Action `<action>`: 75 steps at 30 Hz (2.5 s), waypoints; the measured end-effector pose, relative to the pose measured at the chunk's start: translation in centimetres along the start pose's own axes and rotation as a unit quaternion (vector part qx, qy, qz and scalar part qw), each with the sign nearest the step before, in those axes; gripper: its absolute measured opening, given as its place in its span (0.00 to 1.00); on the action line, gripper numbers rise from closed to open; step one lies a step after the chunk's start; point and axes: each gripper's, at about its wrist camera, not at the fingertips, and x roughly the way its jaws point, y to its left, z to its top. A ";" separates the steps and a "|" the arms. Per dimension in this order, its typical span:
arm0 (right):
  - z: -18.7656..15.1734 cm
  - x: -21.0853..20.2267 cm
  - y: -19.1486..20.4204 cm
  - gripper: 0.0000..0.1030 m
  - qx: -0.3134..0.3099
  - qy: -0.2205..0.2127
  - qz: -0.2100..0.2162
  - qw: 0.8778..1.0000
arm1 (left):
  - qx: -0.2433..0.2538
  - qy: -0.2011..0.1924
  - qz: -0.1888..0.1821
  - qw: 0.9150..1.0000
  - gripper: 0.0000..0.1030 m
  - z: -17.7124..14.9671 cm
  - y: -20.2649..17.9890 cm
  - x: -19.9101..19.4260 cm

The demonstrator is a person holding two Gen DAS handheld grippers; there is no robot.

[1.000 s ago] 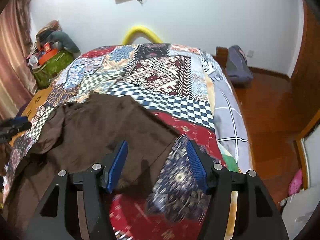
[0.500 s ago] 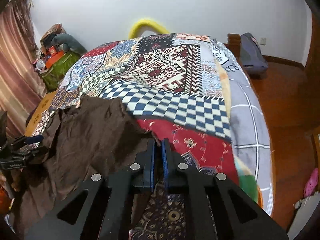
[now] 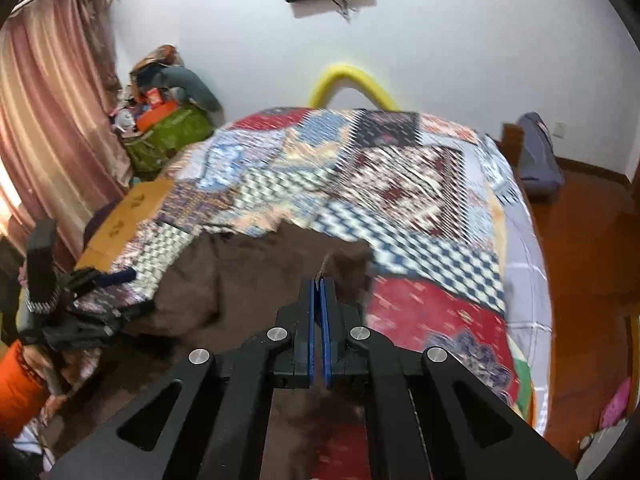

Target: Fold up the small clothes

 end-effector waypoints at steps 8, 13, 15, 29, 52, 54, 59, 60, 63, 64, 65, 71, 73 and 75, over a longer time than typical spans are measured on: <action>2.9 5.6 4.9 0.03 -0.012 0.029 0.006 0.999 | -0.001 -0.008 0.001 1.000 0.68 -1.0 1.3 -1.5; 2.6 6.9 5.2 0.08 0.022 0.042 0.028 0.998 | -0.009 -0.008 -0.003 1.000 0.68 -1.6 1.9 -1.9; 2.4 6.2 5.2 0.17 0.028 0.042 0.034 0.998 | -0.010 -0.008 -0.003 1.000 0.68 -1.7 1.9 -2.0; -4.7 3.2 2.8 0.29 -0.044 0.044 -0.059 0.996 | 0.022 -0.009 -0.020 1.000 0.74 0.4 -3.2 -0.6; -6.8 5.3 6.0 0.43 -0.051 0.055 -0.034 0.997 | -0.025 0.022 0.015 0.999 0.77 -0.9 0.7 1.0; -7.1 3.6 6.7 0.44 -0.056 0.044 -0.037 0.997 | -0.025 0.009 0.013 1.000 0.77 -1.2 0.7 -0.9; -7.7 -1.2 8.2 0.54 -0.067 0.013 -0.038 0.997 | -0.019 -0.022 0.014 0.999 0.78 -2.4 1.1 -6.3; -7.8 -2.0 8.5 0.55 -0.068 0.008 -0.038 0.997 | -0.018 -0.026 0.017 0.999 0.78 -3.0 1.3 -7.5; -8.6 -4.7 9.1 0.60 -0.071 -0.007 -0.042 0.997 | -0.024 -0.030 0.017 0.999 0.81 -4.2 1.9 -9.8; -8.9 -5.2 9.2 0.62 -0.071 -0.010 -0.043 0.996 | -0.029 -0.028 0.016 0.999 0.81 -4.7 2.2 -10.4; -9.3 -5.8 9.3 0.63 -0.072 -0.012 -0.045 0.996 | -0.033 -0.024 0.015 0.999 0.81 -5.4 2.6 -11.0; -12.7 -6.7 8.7 0.64 -0.052 0.017 -0.052 0.997 | -0.045 0.015 0.006 0.999 0.81 -9.5 3.4 -11.1; -14.0 -6.4 8.2 0.64 -0.037 0.033 -0.051 0.997 | -0.052 0.035 -0.005 0.998 0.81 -11.2 3.5 -10.4; -15.7 -5.7 7.6 0.64 -0.018 0.057 -0.047 0.997 | -0.061 0.057 -0.014 0.996 0.81 -12.8 3.5 -9.5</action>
